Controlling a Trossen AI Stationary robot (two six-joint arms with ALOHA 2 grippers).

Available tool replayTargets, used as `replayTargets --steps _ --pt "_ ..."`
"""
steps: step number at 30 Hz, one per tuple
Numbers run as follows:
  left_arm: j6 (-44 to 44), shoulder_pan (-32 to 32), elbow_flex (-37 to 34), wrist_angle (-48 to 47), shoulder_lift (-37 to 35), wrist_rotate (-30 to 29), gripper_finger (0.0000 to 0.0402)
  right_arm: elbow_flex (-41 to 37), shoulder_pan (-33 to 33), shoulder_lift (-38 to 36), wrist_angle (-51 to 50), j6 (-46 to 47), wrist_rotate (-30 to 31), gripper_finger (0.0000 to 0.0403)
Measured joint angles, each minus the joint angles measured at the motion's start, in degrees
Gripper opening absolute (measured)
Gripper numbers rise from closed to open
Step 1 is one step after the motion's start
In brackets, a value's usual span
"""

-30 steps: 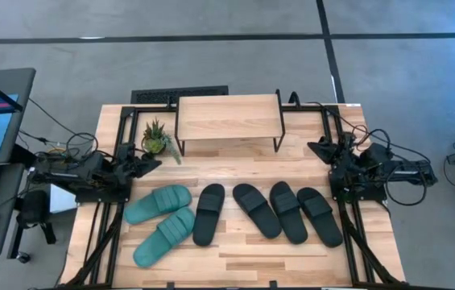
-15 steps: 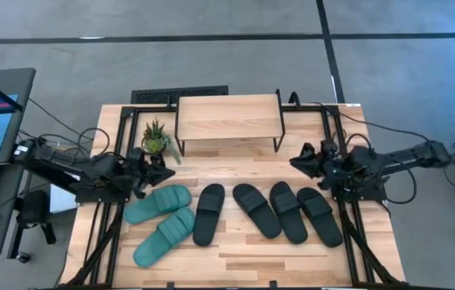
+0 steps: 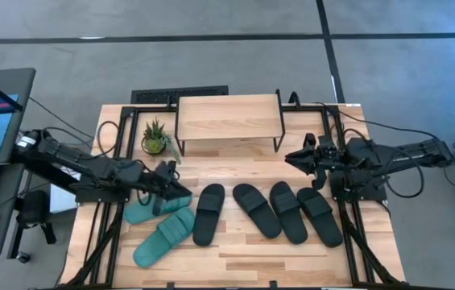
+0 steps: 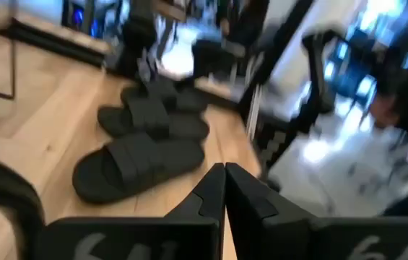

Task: Pick and place slides into the shelf
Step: Put the black slide on the shelf

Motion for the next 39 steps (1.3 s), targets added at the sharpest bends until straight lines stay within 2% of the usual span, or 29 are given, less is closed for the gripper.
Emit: replayTargets --steps 8,11,19,23,26,30,36,39 --pt "10.3 -3.0 16.0 -21.8 11.8 -5.5 0.0000 0.6 -1.4 -4.9 -1.8 0.0 0.0 0.0062" --pt "12.2 -3.5 20.0 -27.1 16.5 -6.5 0.0000 0.6 -1.4 -6.5 -3.8 0.0 0.0 0.0064" --pt "14.7 -5.1 27.1 -29.4 27.6 -7.4 0.0001 0.6 0.8 -11.3 -10.6 1.5 -0.2 0.0087" --pt "15.7 -6.3 30.6 -29.6 33.5 -9.3 0.0017 0.6 2.5 -14.1 -13.6 1.9 -0.2 0.0106" --pt "13.6 -6.6 33.2 -32.1 37.3 -10.7 0.0039 0.6 3.9 -16.0 -14.5 1.9 -0.3 0.0118" --pt "6.9 -6.5 36.6 -35.6 40.4 -9.0 0.0062 0.6 5.9 -18.1 -15.2 1.9 -0.3 0.0126" --pt "-4.6 -6.0 38.2 -34.1 41.6 -6.5 0.0059 0.5 8.3 -19.5 -15.3 1.9 -0.3 0.0127" --pt "-7.3 -5.4 39.1 -33.0 41.6 -5.9 0.0051 0.5 9.1 -19.8 -16.0 1.9 -0.3 0.0126"
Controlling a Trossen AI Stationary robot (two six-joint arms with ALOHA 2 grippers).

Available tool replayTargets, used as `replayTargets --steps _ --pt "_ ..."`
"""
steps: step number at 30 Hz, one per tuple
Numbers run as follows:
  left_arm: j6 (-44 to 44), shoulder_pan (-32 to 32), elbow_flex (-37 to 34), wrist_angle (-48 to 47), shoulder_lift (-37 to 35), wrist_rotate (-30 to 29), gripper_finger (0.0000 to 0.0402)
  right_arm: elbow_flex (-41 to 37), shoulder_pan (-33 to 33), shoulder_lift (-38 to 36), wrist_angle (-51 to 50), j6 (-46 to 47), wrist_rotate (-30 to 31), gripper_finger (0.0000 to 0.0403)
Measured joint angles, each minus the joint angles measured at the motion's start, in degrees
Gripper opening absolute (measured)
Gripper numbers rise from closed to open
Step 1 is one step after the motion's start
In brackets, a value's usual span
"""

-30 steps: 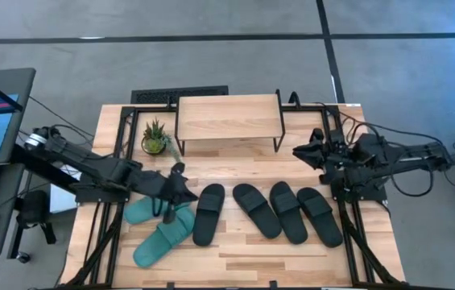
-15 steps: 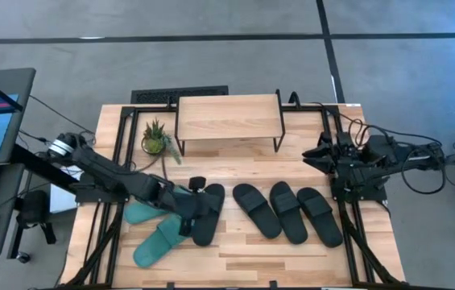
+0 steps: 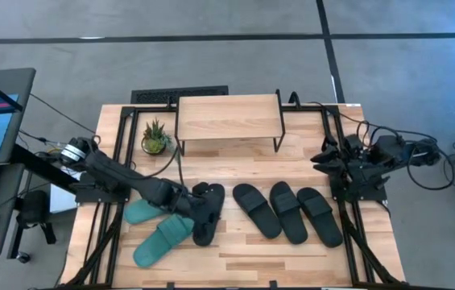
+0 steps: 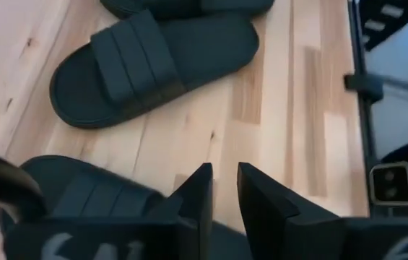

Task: Pick and place slides into the shelf
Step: Put the black slide on the shelf

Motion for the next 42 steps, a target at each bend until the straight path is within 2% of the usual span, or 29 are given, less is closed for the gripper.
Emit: replayTargets --steps 5,8,10,15,19,24,33,37,42 --pt "-1.1 0.5 1.8 0.0 0.0 3.6 0.0044 0.0 1.2 0.1 -0.1 0.0 0.0 0.0125" --pt "0.9 0.3 3.3 -3.2 0.0 3.3 0.0044 0.0 1.8 0.1 -0.1 0.0 0.0 0.0125" --pt "2.6 -0.5 4.7 -6.8 -0.1 0.0 0.0043 0.0 2.1 0.1 -0.1 0.0 0.0 0.0125" --pt "6.8 -3.9 7.6 -14.8 -0.1 -13.1 0.0043 0.0 2.4 0.1 -0.6 -0.1 0.0 0.0125" --pt "8.8 -5.5 7.2 -15.6 -0.1 -16.9 0.0043 0.0 2.4 0.1 -0.9 -0.1 0.0 0.0125" --pt "9.1 -6.0 7.1 -18.4 -0.1 -17.3 0.0056 0.0 2.4 0.1 -0.9 -0.1 0.0 0.0125" --pt "9.1 -5.9 7.1 -19.8 0.0 -17.2 0.0129 -0.2 2.4 0.1 -3.0 0.0 0.0 0.0124" --pt "8.6 -5.9 7.0 -21.5 2.4 -17.1 0.0154 -0.3 2.4 0.1 -3.2 0.0 0.0 0.0124" --pt "7.7 -6.0 7.6 -20.9 8.9 -13.7 0.0162 -0.4 2.4 0.1 -3.0 0.2 0.0 0.0124"
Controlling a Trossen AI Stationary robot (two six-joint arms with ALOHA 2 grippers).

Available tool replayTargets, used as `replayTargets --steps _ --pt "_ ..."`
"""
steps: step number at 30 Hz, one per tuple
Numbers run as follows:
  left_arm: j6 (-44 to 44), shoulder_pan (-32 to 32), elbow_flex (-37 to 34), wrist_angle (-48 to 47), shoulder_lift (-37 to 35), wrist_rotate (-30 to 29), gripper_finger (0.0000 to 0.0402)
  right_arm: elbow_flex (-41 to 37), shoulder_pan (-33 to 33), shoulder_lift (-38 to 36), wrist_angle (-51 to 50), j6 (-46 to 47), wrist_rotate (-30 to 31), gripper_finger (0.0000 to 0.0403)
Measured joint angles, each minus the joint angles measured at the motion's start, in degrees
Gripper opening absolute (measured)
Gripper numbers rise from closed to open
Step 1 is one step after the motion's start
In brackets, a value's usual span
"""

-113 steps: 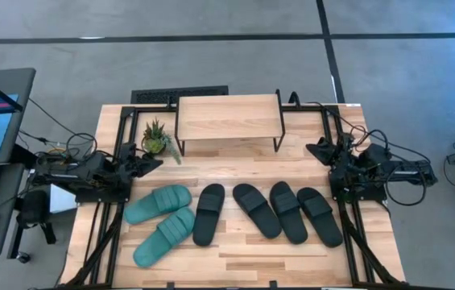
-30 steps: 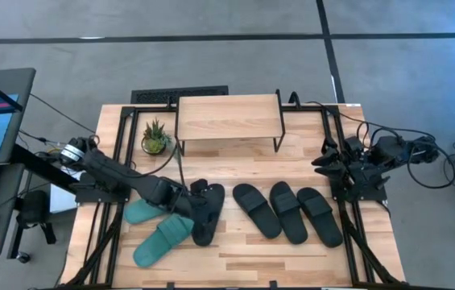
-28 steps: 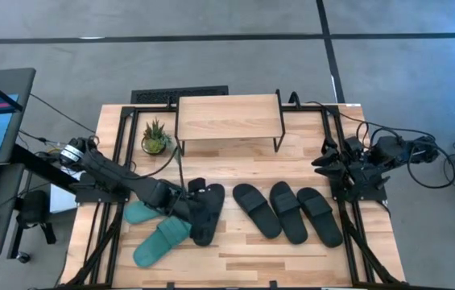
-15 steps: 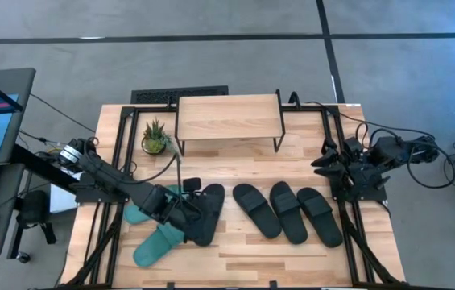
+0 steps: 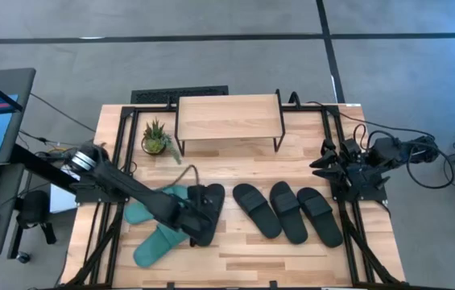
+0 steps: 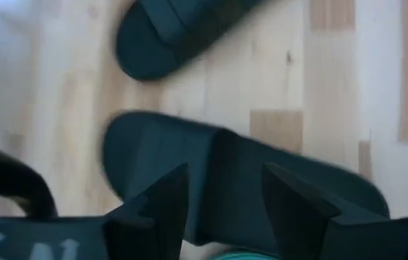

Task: Pick and place slides into the shelf
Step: Put the black slide on the shelf

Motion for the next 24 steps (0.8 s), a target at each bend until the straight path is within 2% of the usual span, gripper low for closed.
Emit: replayTargets --steps 10,20,24 --pt "-1.7 -0.1 1.3 -1.4 3.3 -6.3 0.0162 0.0 0.0 0.0 -0.1 0.9 0.0 0.0124" --pt "5.7 -0.1 1.3 -3.0 3.3 -6.6 0.0162 0.0 0.0 0.0 -0.1 0.8 0.0 0.0124" --pt "7.3 0.3 -0.1 -2.4 3.2 -4.8 0.0162 0.0 0.0 0.0 -0.3 0.8 0.0 0.0124"
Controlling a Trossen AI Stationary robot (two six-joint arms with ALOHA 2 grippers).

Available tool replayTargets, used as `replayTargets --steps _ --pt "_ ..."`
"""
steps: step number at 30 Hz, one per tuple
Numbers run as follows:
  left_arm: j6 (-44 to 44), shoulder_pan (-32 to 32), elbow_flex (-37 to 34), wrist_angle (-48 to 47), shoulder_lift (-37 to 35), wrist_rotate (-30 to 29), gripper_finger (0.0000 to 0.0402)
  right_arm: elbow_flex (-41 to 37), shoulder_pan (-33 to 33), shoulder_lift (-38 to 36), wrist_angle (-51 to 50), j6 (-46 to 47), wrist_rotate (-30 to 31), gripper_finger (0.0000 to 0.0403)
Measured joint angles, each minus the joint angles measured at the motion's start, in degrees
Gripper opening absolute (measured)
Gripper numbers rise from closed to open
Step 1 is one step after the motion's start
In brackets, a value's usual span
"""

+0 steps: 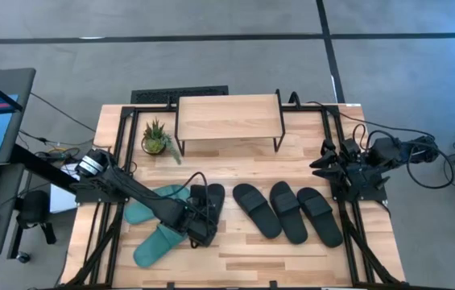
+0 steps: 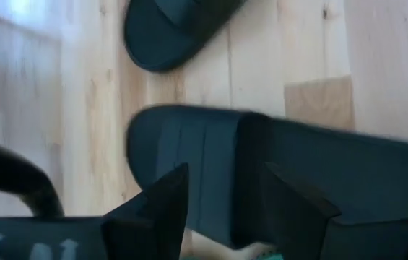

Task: Pick and place slides into the shelf
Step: Put the black slide on the shelf

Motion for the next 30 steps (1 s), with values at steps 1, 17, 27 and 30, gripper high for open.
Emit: replayTargets --steps 1,17,27,30 --pt "-0.1 0.0 -0.4 -0.2 0.0 0.2 0.0162 0.0 0.0 0.0 0.0 0.0 0.0 0.0124" --pt "-3.3 0.0 -0.4 0.0 4.5 -4.2 0.0162 0.0 0.0 0.0 0.2 0.4 0.0 0.0124" --pt "-6.9 0.2 -0.4 -1.6 4.7 -7.2 0.0159 0.0 0.0 0.0 0.2 0.5 0.1 0.0124" --pt "-7.0 0.2 -0.4 -1.6 4.7 -7.0 0.0142 0.0 0.0 0.0 0.1 0.5 0.2 0.0124"
